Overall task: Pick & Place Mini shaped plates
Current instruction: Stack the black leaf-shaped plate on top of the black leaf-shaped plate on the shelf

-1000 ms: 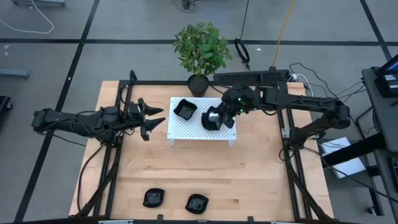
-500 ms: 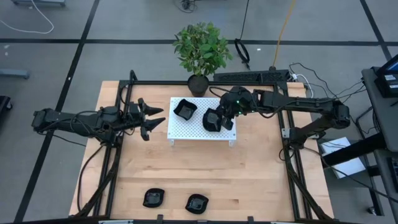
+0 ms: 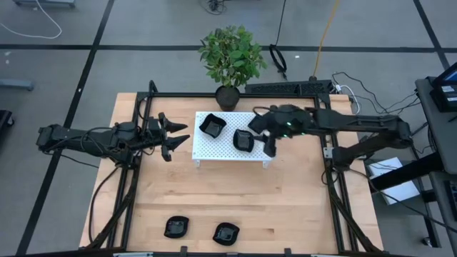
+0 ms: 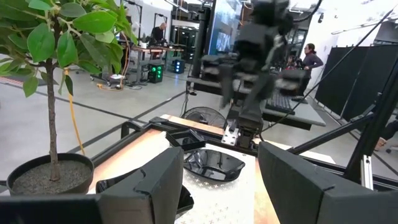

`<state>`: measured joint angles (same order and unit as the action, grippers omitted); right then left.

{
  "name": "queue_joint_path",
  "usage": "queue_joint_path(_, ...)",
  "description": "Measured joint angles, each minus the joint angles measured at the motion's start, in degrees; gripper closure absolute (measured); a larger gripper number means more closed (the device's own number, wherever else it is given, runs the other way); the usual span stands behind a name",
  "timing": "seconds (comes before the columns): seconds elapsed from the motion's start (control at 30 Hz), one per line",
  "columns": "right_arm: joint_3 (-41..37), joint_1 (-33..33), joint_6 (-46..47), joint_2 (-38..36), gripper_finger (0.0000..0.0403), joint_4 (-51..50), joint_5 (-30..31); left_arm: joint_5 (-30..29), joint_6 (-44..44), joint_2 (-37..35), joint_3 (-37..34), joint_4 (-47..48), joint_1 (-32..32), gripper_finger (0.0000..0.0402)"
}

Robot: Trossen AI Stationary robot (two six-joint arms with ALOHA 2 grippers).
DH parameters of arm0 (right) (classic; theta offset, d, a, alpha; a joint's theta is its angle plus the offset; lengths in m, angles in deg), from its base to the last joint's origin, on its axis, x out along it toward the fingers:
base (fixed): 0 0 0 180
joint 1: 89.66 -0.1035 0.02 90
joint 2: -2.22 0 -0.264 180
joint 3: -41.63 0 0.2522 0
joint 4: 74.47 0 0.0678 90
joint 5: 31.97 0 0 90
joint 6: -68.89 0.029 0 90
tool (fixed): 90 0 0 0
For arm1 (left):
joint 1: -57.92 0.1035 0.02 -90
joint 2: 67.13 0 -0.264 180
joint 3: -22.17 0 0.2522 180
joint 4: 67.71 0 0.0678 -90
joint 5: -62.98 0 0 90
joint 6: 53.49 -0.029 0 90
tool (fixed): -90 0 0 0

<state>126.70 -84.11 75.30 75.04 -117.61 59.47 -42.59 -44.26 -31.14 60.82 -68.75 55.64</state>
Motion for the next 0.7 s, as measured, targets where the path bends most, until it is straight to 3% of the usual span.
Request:
queue_joint_path(0.2,-6.3,-11.0,5.3,-8.6,0.0244,3.7,-2.2,0.0,0.0,0.0,0.0,0.0,0.0,0.0190)
queue_joint_path(0.43,-27.0,-23.1,6.9,-21.1,0.0256,24.9,-1.2,0.0,0.0,0.0,0.0,0.0,0.0,0.0190)
queue_joint_path(0.7,-47.6,-27.5,2.7,-31.7,0.0266,47.0,4.5,0.0,0.0,0.0,0.0,0.0,0.0,0.0190)
